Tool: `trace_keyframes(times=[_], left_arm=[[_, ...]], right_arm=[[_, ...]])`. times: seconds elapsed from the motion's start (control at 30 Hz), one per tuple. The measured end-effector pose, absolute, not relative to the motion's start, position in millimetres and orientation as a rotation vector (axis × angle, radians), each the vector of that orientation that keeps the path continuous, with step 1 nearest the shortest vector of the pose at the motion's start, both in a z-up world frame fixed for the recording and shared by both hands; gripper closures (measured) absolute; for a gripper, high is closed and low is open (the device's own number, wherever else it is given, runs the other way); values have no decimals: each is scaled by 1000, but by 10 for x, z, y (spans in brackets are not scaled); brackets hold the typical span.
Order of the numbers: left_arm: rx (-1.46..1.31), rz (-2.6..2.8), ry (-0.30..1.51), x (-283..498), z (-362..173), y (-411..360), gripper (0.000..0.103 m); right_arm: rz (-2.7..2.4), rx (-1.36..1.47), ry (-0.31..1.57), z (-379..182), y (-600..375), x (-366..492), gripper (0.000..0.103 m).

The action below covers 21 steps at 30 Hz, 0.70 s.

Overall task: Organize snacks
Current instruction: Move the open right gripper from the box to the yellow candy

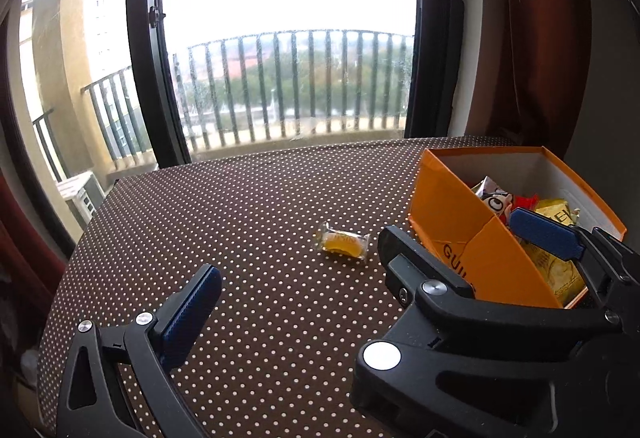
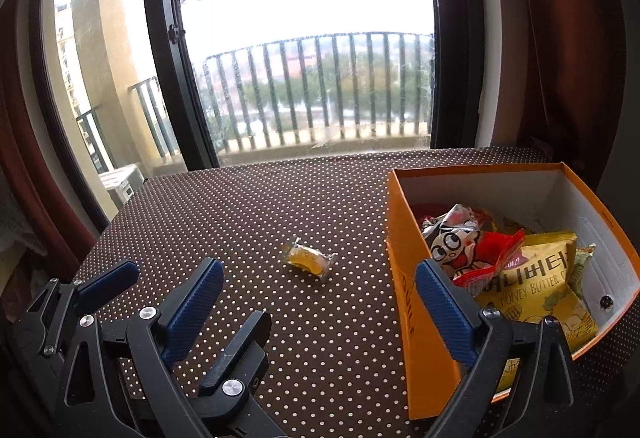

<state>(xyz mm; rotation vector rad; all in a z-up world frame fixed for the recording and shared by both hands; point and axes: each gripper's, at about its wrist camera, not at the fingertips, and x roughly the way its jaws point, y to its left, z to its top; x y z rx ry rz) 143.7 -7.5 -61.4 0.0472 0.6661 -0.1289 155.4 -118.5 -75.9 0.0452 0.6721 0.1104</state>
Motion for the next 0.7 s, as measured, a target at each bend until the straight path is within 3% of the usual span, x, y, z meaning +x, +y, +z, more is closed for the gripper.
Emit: trace_keyframes(times=[0.7], left_arm=[[53, -41, 796, 2066, -1009, 248, 1]], right_arm=[[95, 33, 774, -1360, -825, 2169, 4]])
